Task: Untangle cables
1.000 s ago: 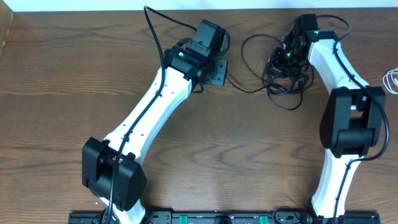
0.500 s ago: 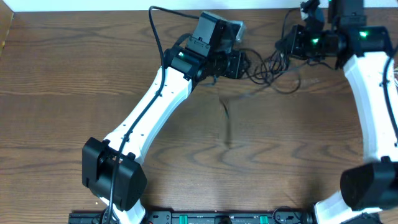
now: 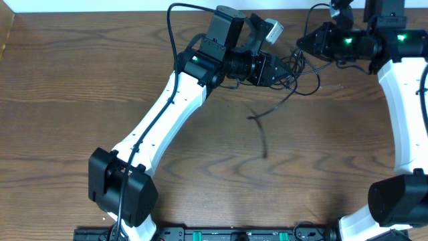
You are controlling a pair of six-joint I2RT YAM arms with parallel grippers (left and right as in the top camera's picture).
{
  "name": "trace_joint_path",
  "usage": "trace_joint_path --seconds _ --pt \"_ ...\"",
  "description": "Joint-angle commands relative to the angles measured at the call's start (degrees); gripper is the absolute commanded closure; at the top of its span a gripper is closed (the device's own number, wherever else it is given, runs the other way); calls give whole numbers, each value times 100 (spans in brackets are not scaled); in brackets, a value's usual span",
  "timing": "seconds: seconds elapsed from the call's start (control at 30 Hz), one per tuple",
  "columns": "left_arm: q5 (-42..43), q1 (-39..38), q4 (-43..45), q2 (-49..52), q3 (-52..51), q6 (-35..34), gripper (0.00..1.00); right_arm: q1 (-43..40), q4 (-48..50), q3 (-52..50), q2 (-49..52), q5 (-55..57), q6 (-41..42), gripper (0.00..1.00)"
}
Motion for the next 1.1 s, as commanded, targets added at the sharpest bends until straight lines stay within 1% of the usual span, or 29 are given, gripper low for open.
trace_joint_path --seconds 0.0,0.1,0.3,0.33,0.53,0.67,0.93,1.07 --pt "188 -2 87 -33 13 140 54 -251 33 42 -24 -1233 55 99" --pt "190 -2 208 -24 13 129 54 -455 35 42 -24 -2055 -81 99" --pt "188 -7 675 17 13 -199 54 -586 35 42 -24 -2815 -227 99" --pt "186 -7 822 63 13 -407 55 -586 37 42 -24 -2951 -262 99" --pt "186 -7 1316 352 13 -1469 55 -586 35 42 -24 -2970 -308 99" --pt "188 -7 1497 494 13 -1963 55 -586 33 42 -24 -2968 -308 99" --pt "160 -9 1847 527 13 -2485 55 -586 39 42 -24 -2900 -308 99" --pt "79 -44 1744 573 13 -2503 55 -586 59 42 -24 -2907 -306 99"
